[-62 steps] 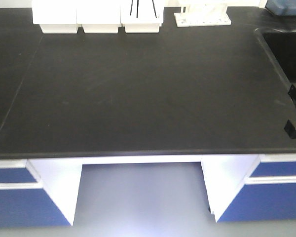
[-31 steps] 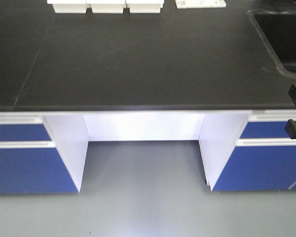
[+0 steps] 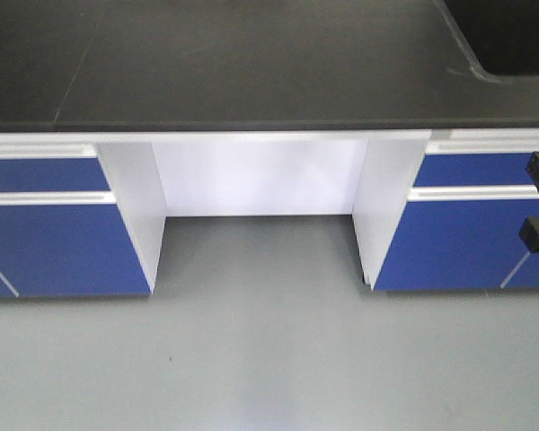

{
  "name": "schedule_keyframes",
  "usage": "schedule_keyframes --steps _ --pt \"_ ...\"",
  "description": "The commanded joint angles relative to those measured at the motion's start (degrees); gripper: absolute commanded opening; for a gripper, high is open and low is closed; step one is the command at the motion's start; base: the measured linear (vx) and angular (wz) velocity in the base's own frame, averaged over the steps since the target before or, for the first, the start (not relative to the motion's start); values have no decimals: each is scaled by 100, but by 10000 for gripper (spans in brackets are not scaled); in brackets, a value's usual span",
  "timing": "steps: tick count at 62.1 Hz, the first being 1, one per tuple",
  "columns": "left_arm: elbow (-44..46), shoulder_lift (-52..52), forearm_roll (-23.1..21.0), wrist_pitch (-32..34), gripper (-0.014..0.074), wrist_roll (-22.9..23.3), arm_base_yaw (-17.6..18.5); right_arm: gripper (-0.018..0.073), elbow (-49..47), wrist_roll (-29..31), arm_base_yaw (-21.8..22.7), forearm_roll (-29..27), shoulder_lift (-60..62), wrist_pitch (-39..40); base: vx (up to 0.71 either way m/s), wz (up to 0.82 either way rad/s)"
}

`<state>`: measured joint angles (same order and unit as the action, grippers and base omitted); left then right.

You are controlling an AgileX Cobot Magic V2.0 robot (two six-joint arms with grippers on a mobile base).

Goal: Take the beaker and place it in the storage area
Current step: 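Hold the beaker in the right gripper while the base backs away and turns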

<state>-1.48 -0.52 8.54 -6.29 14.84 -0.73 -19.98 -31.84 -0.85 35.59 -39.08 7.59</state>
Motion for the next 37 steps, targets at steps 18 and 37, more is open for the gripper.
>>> schedule_keyframes --steps 18,37 --pt "-125 -109 -32 482 -8 37 36 -8 -169 13 10 23 20 377 -40 -1" --pt "-125 -109 -32 482 -8 37 36 -8 -169 13 10 23 20 377 -38 2"
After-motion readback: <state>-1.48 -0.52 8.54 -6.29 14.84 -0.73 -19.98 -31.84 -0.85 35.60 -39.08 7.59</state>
